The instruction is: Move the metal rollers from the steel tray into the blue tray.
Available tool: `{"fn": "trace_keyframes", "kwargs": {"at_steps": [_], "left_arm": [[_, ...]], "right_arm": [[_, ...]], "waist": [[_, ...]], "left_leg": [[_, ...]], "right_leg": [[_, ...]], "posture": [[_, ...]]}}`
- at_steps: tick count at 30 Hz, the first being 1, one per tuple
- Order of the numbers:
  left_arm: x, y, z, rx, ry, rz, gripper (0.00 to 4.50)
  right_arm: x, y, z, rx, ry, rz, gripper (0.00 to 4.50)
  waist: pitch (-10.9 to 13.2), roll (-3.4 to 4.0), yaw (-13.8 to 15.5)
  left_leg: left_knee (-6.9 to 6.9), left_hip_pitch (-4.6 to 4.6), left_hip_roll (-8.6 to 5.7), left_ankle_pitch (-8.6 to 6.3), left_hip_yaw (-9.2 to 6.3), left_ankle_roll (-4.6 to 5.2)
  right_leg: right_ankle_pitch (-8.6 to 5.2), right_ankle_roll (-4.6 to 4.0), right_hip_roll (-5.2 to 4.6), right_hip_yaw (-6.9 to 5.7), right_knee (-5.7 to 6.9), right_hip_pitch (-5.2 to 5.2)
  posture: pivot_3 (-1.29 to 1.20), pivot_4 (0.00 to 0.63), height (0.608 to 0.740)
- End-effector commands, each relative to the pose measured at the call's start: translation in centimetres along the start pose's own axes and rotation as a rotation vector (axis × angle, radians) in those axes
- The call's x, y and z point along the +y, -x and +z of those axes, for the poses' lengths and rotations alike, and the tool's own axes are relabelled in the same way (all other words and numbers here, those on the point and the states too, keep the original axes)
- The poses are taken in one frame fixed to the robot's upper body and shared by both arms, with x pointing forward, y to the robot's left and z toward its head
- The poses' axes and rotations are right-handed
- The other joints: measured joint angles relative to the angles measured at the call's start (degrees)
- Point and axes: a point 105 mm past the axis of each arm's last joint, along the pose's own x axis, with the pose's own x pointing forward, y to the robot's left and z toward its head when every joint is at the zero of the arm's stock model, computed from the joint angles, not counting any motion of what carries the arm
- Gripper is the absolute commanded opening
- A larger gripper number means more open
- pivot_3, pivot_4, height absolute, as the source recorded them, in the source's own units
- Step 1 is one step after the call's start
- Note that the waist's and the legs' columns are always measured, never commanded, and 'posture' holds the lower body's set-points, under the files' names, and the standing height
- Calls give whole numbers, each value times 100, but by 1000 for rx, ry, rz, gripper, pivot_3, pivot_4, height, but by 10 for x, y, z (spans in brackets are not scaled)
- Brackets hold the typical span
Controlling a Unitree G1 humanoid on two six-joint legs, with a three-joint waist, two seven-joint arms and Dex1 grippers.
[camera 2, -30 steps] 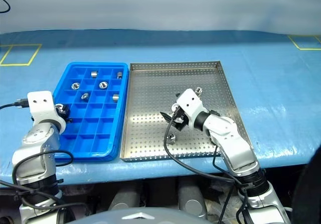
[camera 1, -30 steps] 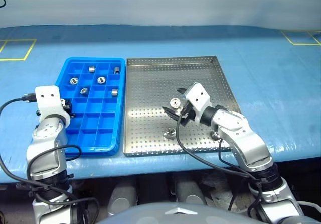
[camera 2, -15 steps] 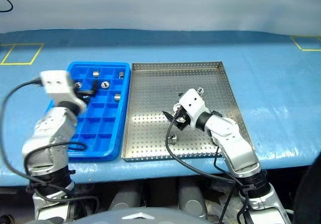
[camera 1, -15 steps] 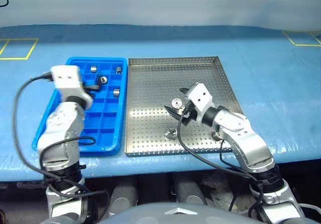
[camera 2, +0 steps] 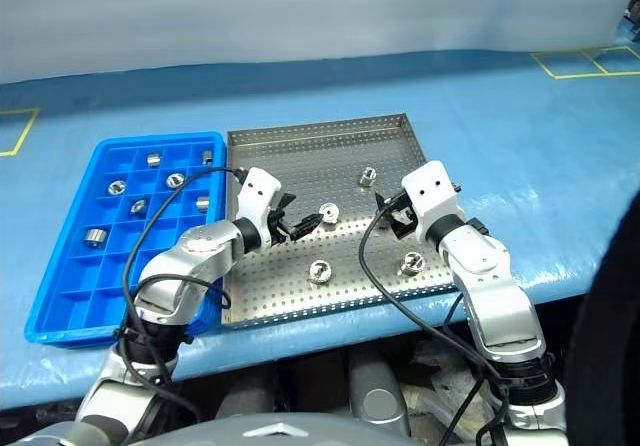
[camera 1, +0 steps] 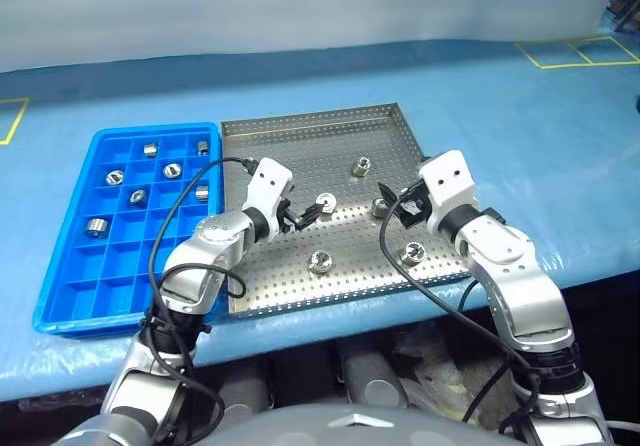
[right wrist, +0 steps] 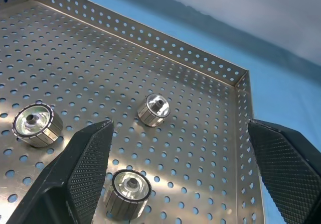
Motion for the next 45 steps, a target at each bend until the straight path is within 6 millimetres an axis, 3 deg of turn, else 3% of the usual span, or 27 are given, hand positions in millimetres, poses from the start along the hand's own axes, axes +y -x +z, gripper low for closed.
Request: {"fn": "trace_keyframes", "kwargs": {"at_steps": [1, 15, 18, 23, 30, 32, 35, 41, 45], "left_arm": [[-6, -13, 10, -29, -49, -23, 3989], [6, -41, -19, 106, -117, 47, 3989], [7, -44, -16, 81, -93, 69, 3426], [10, -45, -11, 51, -72, 89, 1793], [25, -31, 7, -43, -57, 171, 1725], [36, -16, 22, -107, -56, 235, 1725], [66, 26, 41, -185, -48, 405, 1725], [115, 123, 31, -91, -83, 761, 1725], [122, 173, 20, -4, -111, 894, 1725]], "right_arm": [[-3, 5, 13, -51, 15, -21, 4500], [-3, 7, 24, -116, -14, -39, 4500], [-3, 7, 24, -119, -14, -39, 4500], [-4, 6, 25, -121, -13, -44, 4500], [1, 3, 26, -126, -15, -20, 4500], [4, 2, 27, -130, -17, -7, 4500], [11, -1, 28, -135, -25, 23, 4500], [24, -9, 28, -137, -38, 86, 4500], [30, -15, 29, -141, -39, 123, 4500]], "waist": [[0, 0, -78], [-1, 1, -429], [-1, 1, -439], [-1, 2, -441], [-1, 1, -456], [1, 3, -478], [2, 4, -511], [2, 5, -427], [5, -1, -251]], "left_leg": [[0, -1, -1, -1, 1, 1], [0, 2, -3, -3, 8, 5], [0, 3, -3, -4, 10, 6], [0, 3, -4, -5, 16, 8], [0, 3, -4, -6, 23, 11], [-1, 1, -3, -6, 27, 11], [-1, 1, 1, -7, 34, 11], [-8, 9, 9, -6, 37, 10], [-8, 6, 3, -7, 42, 12]], "right_leg": [[1, 2, 0, 3, -1, 1], [-11, 38, 0, 23, 1, -1], [-11, 41, 0, 27, 0, -1], [-8, 44, -2, 33, -1, -2], [-7, 47, -1, 43, -1, -6], [-5, 45, -1, 47, 0, -10], [1, 38, 1, 59, 2, -15], [-4, 46, 10, 65, 6, -15], [5, 35, 2, 63, 0, -18]], "posture": [[-330, 150, 740], [-346, 150, 740], [-346, 150, 740], [-343, 150, 740], [-330, 150, 740], [-330, 150, 740], [-289, 150, 740], [-198, 150, 740], [-155, 150, 740]]}}
